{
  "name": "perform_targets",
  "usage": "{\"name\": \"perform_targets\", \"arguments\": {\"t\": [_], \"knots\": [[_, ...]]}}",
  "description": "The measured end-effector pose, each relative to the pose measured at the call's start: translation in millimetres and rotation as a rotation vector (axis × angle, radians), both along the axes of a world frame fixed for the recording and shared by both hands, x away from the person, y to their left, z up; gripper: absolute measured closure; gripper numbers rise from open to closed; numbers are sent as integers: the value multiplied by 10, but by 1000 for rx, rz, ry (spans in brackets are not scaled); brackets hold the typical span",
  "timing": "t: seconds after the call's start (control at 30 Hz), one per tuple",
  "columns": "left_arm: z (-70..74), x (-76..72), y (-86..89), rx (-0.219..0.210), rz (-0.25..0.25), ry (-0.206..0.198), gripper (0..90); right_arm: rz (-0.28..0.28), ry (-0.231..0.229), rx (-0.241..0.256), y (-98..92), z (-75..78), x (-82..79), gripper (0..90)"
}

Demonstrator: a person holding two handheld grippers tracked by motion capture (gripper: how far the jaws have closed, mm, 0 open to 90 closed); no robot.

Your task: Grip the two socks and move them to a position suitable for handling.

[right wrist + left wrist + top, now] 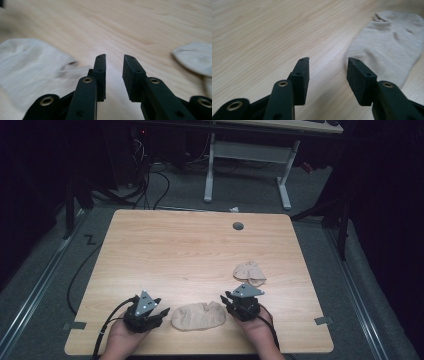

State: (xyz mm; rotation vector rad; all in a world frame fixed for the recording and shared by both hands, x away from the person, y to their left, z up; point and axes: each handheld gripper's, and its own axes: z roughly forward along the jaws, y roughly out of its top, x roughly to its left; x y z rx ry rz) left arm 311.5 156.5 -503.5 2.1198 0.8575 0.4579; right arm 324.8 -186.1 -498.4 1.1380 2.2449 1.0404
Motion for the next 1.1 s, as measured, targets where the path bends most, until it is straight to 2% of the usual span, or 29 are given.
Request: {"name": "perform_targets", "arguments": {"t": [0.17, 0.23, 0.37, 0.6, 0.8, 1.0, 1.1], "knots": [[11, 118, 318, -96, 73, 38, 495, -99, -12, 8, -220, 18, 230, 683], [-7, 152, 374, -93, 88, 47, 490, -136, -6, 24, -301, 40, 329, 642], [-38, 205, 408, -99, 100, 63, 482, -180, 0, 9, -392, 61, 544, 603], [-25, 201, 347, -68, 79, 45, 471, -188, 67, -73, -358, -66, 859, 556], [-22, 195, 357, -64, 89, 45, 469, -187, 95, -126, -340, -154, 976, 538], [-18, 186, 354, -62, 90, 45, 468, -187, 124, -146, -324, -202, 1017, 545], [-26, 190, 346, -59, 91, 43, 467, -189, 138, -117, -350, -211, 1033, 585]]}}
